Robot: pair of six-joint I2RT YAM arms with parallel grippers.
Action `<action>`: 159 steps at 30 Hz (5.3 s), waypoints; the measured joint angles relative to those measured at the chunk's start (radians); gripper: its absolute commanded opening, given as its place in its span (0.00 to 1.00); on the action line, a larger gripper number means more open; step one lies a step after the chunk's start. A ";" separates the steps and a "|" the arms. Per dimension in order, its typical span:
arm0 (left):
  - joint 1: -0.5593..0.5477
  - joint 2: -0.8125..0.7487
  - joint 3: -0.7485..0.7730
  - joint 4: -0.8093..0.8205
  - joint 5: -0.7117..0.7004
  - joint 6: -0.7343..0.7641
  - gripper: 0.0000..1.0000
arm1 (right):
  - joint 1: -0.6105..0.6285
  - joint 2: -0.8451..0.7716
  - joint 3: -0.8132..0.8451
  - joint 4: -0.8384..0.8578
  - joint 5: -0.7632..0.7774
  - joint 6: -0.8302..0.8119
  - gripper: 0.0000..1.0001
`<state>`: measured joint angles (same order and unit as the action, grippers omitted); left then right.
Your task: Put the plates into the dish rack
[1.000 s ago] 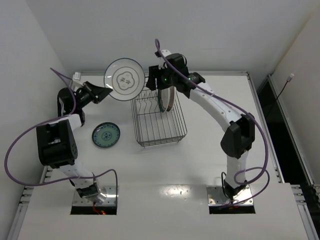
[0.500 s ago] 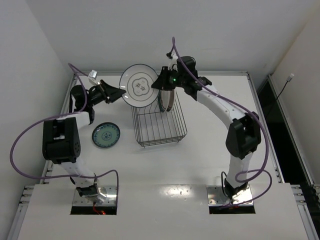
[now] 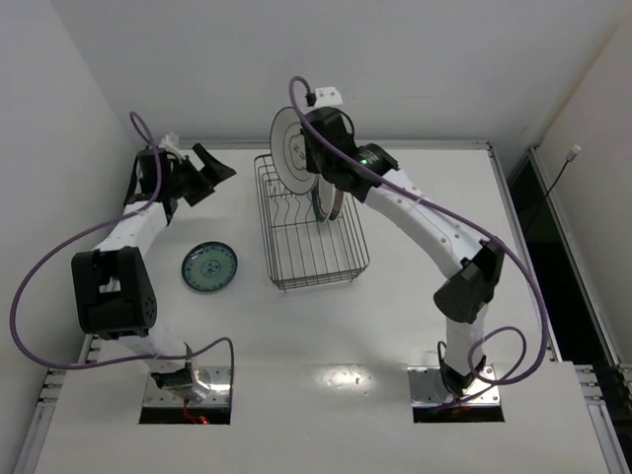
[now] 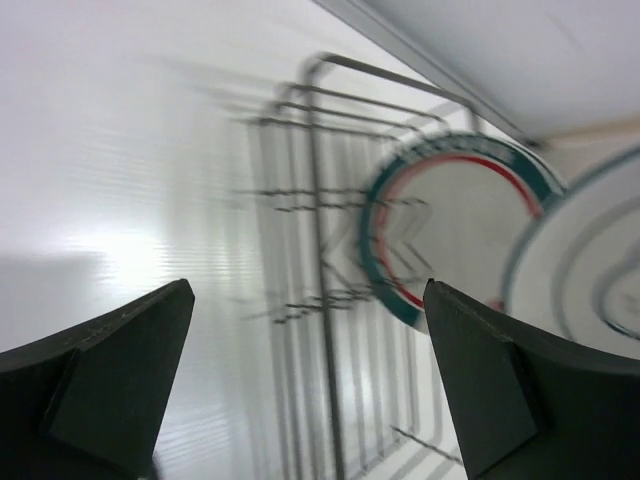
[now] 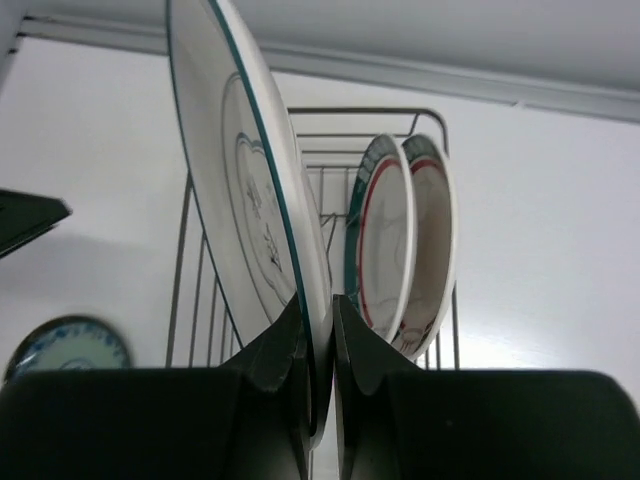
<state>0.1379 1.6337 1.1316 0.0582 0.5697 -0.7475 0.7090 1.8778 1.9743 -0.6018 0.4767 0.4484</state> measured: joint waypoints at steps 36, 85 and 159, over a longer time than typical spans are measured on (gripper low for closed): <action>0.000 -0.050 0.097 -0.428 -0.587 0.112 0.93 | 0.036 0.455 0.251 -0.211 0.289 -0.015 0.09; 0.347 -0.075 -0.572 -0.256 0.149 0.072 0.00 | -0.002 -0.484 -0.581 -0.001 -0.507 0.049 0.92; -0.024 -0.559 -0.255 -0.660 -0.401 0.277 0.56 | 0.045 0.399 0.112 -0.217 0.171 0.064 0.00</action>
<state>0.1139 1.0748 0.8768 -0.6022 0.1684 -0.4709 0.7544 2.2765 2.0861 -0.8192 0.6476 0.5121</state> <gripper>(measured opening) 0.555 0.132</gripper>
